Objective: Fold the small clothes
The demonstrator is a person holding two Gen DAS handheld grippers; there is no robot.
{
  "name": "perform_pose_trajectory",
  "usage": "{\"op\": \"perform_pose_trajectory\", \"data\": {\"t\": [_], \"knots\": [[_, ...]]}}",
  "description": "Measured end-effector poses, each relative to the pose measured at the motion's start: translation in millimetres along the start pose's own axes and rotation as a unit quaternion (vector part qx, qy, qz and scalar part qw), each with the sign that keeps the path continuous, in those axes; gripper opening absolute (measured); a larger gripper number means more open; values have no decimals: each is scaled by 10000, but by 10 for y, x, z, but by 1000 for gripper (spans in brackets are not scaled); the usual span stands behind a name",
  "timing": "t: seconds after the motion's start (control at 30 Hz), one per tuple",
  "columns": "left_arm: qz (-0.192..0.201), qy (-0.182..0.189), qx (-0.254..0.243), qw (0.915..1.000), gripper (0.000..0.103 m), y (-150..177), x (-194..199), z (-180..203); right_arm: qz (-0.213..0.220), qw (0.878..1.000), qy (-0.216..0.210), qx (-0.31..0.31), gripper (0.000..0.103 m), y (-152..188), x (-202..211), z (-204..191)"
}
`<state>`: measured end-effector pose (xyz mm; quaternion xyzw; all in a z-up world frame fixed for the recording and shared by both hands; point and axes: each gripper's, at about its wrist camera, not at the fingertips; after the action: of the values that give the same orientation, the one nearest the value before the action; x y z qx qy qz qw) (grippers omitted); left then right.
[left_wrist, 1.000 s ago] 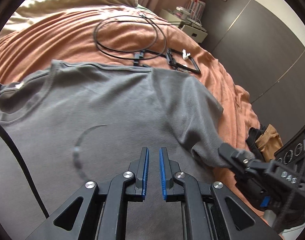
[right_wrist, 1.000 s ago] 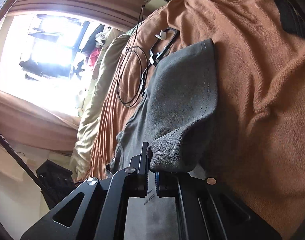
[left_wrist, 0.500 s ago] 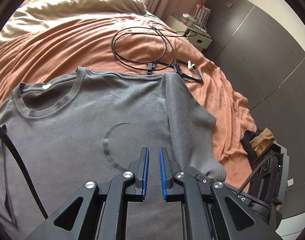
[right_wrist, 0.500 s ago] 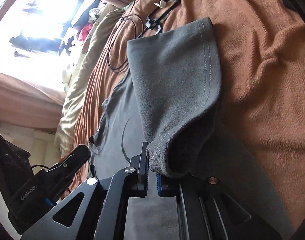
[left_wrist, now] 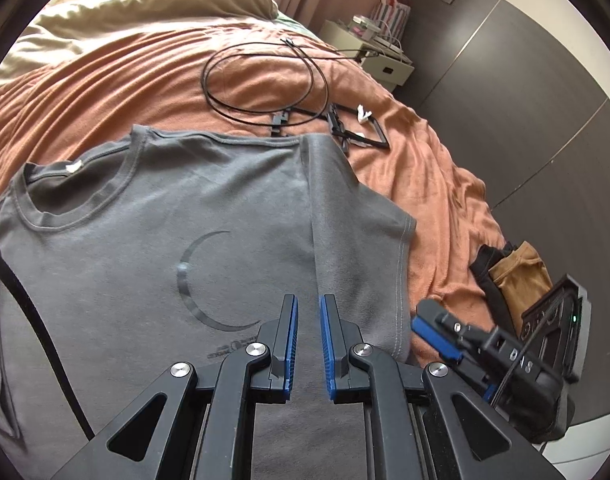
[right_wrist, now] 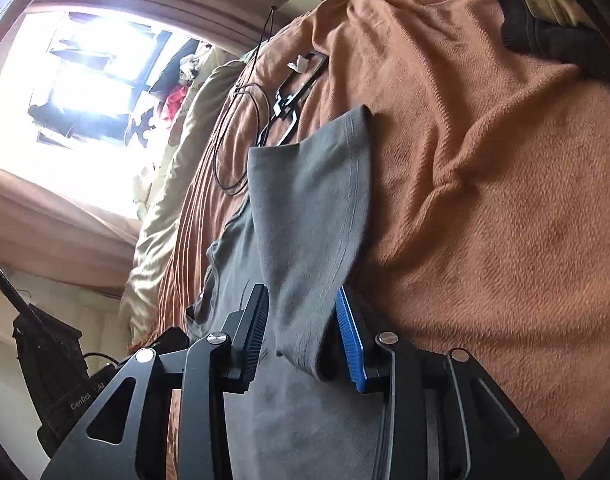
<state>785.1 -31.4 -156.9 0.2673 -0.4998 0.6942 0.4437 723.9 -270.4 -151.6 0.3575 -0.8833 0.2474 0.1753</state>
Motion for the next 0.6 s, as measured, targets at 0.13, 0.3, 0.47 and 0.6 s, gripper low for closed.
{"op": "perform_pose_trajectory", "data": {"t": [0.13,0.3,0.47,0.6], "knots": [[-85,-15,-7,10000,12,45,-124,-57,31,9999,65,-116,33,-96,-115,66],[-159,-80,22,9998,12,83,-250,-215,116,9992,372,-119,33,-40,-165,57],[-207,-132,39,9997,12,121,-330,-384,241,9995,213,-2,33,67,-250,16],[-252,-167,84,9995,12,161,-335,-522,324,9990,226,228,30,137,-311,-51]]}}
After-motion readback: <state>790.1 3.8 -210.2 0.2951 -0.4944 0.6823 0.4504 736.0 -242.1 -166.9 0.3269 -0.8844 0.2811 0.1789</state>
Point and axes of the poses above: each gripper's, at about its wrist camera, not at the fingertips, and x roughly against the way its jaws point, z to its right, y to its underside, and after that the axes turned 1 degree about x, right-handed
